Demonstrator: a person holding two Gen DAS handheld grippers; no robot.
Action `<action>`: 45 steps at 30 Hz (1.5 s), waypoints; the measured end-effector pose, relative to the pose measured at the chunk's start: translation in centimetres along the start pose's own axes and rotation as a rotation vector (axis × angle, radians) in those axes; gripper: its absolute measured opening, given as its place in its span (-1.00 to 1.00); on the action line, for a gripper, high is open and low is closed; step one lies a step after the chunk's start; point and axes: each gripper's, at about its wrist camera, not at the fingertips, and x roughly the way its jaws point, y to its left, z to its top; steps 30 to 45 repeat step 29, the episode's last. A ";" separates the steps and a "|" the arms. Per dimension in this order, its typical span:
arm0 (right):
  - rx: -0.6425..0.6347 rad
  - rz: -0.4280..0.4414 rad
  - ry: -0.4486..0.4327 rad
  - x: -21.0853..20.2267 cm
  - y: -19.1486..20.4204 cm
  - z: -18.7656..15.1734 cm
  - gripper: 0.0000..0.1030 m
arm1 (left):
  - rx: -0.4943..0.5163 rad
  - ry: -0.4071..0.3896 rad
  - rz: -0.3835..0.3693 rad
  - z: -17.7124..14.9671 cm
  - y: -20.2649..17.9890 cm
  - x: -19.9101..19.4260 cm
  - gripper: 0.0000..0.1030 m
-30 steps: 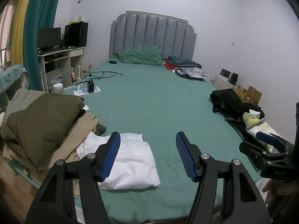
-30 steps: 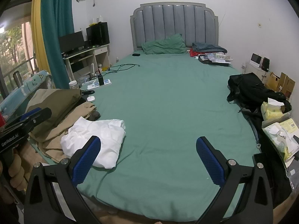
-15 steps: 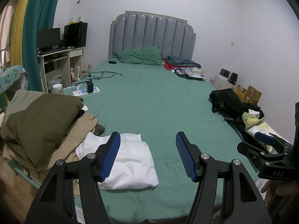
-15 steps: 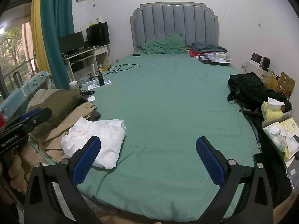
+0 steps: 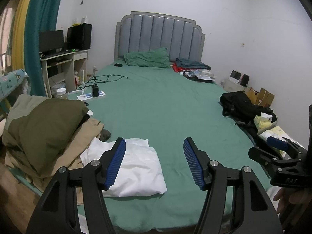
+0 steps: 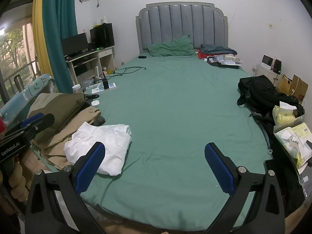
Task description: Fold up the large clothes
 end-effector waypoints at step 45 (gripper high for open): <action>0.001 0.003 0.002 -0.1 0.2 -0.1 0.96 | 0.003 0.007 -0.009 -0.2 -0.2 0.1 0.27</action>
